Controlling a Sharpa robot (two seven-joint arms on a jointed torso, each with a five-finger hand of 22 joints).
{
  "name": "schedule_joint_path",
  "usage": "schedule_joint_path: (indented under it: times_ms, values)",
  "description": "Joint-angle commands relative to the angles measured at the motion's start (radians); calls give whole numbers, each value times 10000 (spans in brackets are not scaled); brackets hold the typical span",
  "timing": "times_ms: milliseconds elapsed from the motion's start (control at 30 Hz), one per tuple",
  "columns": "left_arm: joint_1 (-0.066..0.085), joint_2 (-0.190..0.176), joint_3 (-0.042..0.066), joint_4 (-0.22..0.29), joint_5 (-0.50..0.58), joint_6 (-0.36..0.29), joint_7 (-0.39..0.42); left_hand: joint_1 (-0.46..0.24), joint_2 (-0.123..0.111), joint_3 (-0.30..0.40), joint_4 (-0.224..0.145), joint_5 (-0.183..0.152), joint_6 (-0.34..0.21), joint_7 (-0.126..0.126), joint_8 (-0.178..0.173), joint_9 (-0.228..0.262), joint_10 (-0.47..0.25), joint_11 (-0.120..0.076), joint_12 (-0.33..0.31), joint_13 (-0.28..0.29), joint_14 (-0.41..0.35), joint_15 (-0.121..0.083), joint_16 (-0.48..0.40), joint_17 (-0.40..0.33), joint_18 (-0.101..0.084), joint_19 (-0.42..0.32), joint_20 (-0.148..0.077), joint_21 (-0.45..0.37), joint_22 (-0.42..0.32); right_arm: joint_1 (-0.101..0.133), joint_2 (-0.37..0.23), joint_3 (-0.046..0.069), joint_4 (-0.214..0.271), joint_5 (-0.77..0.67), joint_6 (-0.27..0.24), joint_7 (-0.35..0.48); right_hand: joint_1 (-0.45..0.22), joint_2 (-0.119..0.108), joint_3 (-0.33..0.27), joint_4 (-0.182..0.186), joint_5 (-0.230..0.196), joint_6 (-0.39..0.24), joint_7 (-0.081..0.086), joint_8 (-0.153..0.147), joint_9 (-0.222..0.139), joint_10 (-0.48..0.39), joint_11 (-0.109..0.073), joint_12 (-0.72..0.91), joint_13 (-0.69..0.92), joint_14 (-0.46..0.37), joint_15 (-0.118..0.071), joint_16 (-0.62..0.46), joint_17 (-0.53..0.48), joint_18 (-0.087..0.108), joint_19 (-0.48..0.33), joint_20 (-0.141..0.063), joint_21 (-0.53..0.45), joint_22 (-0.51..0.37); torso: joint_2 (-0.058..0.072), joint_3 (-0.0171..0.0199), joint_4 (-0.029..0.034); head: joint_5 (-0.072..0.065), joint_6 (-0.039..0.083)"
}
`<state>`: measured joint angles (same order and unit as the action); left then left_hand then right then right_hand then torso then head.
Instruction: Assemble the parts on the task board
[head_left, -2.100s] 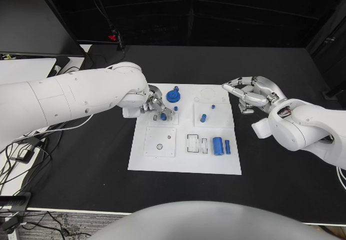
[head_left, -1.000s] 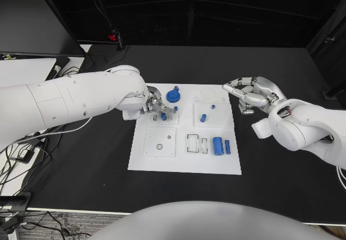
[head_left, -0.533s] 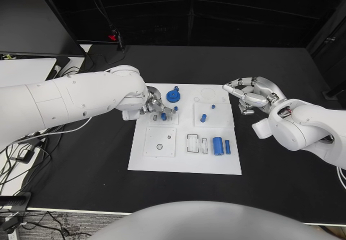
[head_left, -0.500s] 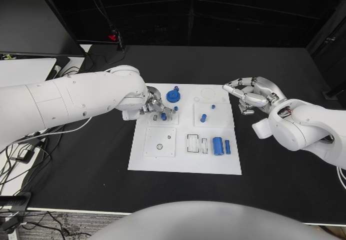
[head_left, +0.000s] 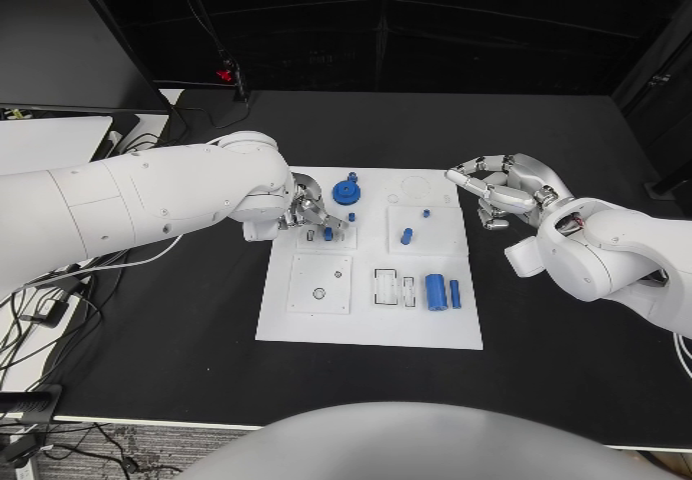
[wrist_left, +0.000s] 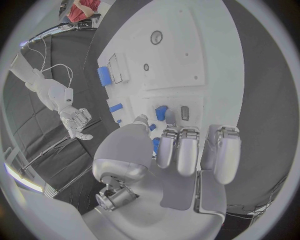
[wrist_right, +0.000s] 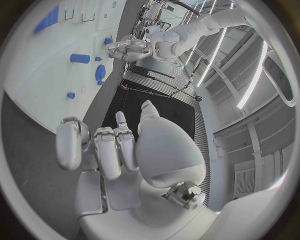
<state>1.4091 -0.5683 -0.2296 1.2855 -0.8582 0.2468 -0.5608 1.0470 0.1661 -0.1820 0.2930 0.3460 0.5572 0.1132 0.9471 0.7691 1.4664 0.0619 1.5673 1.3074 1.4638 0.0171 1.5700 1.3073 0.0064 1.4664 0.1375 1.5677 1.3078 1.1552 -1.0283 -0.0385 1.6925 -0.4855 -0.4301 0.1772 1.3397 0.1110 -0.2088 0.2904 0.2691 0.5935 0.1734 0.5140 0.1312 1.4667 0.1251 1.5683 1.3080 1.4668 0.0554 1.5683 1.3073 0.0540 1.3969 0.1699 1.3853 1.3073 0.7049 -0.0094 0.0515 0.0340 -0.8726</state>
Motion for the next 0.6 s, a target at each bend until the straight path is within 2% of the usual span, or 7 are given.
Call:
schedule_joint_path:
  times_ms: [33, 467, 600]
  values:
    - [-74, -17, -56, 30, -1, 393, -82, 115, 15, -45, -24, 52, -86, -28, 41, 12, 1044, -76, 35, 2634, 1070, -70, 8, 2635, -64, 1044, -101, 31, 2630, 12, -2, 4, 8, 22, 76, 27, 2, 96, -52, -3, 29, -96, 328, 43, 13, 1041, 38, 25, 2628, 1040, 82, 25, 2635, 116, 12, 19, -24, 1100, 1, 0, -6, -7, 0]
    - [-73, -53, -56, 71, -1, 194, -91, 153, 13, -43, -22, 71, -103, -28, 29, 14, 1044, -80, 35, 2634, 1070, -74, 8, 2635, -64, 1044, -106, 31, 2630, 12, 6, 3, -8, 22, 111, -34, 2, 96, -52, -3, 29, -96, 328, 43, 13, 1041, 38, 25, 2628, 1040, 82, 25, 2635, 116, 12, 19, -24, 1100, 0, 2, 1, -22, 0]
    - [-71, -159, -56, 196, 0, -166, 143, 205, -6, -58, -17, 80, -166, -23, -27, -3, 1044, -77, 35, 2634, 1070, -78, 8, 2635, -64, 1044, -112, 31, 2630, 11, 19, 3, -14, 22, 116, -33, 2, 96, -52, -3, 29, -96, 328, 43, 13, 1041, 38, 25, 2628, 1040, 82, 25, 2635, 116, 12, 19, -24, 1100, 3, -4, -15, -1, 0]
